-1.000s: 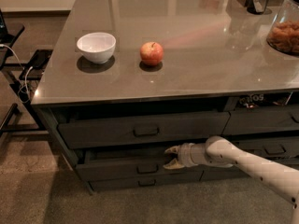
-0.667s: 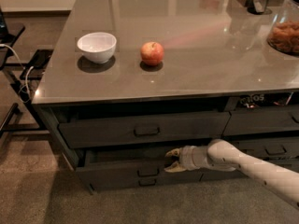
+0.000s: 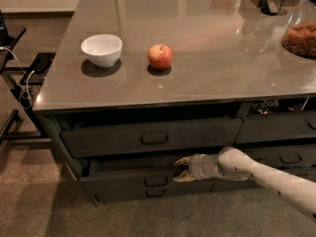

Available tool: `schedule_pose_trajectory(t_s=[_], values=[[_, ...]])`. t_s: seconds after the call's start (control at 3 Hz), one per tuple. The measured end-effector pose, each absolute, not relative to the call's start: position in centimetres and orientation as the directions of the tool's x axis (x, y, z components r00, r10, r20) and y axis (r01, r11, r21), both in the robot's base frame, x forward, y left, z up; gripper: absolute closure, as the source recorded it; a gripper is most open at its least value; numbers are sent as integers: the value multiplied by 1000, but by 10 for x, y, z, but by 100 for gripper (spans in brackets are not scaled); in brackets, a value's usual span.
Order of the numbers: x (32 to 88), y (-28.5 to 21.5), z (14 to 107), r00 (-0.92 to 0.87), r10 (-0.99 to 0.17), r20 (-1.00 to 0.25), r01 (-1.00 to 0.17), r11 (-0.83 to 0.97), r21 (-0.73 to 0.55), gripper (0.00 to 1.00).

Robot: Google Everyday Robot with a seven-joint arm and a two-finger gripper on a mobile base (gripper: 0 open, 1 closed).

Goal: Open middle drawer

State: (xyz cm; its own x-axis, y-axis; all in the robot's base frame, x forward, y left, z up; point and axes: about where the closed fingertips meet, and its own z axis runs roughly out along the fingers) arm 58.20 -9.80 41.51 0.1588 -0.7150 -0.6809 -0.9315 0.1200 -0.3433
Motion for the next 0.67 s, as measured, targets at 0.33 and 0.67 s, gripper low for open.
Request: schedule_pose_trajectory(t_s=[0.33, 0.67], values=[[582, -98, 415, 159, -715, -681, -932, 120, -343, 58], [582, -98, 415, 159, -715, -681, -932, 120, -343, 34]])
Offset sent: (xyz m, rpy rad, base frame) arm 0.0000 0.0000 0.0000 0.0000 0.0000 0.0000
